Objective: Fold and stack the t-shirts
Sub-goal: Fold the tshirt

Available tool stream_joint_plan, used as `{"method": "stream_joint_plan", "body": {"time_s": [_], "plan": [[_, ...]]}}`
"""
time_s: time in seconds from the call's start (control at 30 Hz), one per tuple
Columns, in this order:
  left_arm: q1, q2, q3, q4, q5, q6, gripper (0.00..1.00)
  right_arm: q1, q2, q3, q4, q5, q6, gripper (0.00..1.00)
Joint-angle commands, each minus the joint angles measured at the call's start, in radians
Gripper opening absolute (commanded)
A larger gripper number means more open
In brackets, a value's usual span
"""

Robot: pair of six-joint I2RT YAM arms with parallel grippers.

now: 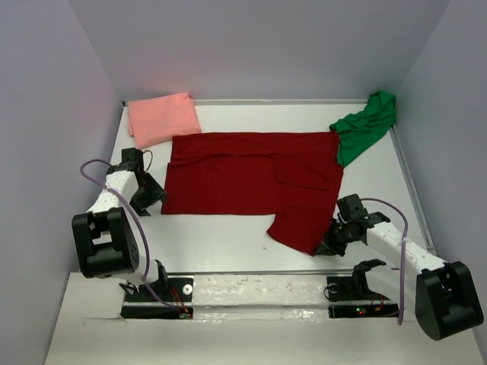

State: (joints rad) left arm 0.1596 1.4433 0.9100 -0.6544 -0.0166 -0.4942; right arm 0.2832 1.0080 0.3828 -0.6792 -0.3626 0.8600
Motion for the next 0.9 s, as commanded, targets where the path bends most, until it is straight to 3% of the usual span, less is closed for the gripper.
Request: {"method": "stream_joint_plan", "body": {"time_s": [0.0,0.2,0.63,0.77,0.87], "plan": [[0.035,0.012,-0.003,0.006,0.010,0.020,0.67,0.010,-0.005,0.041,-0.016,0.025,-0.007,0.00],[0.049,0.068,-0.036,0.068,0.110,0.008,0.54,0.010,-0.016,0.042,-0.019,0.027,-0.006,0.00],[0.049,0.089,-0.054,0.091,0.136,0.000,0.55,0.010,-0.031,0.039,-0.025,0.030,0.008,0.00],[0.049,0.107,-0.062,0.105,0.147,-0.003,0.37,0.010,-0.031,0.041,-0.025,0.031,0.007,0.00],[0.049,0.118,-0.072,0.124,0.152,-0.018,0.36,0.010,-0.029,0.045,-0.025,0.031,0.002,0.00]]}}
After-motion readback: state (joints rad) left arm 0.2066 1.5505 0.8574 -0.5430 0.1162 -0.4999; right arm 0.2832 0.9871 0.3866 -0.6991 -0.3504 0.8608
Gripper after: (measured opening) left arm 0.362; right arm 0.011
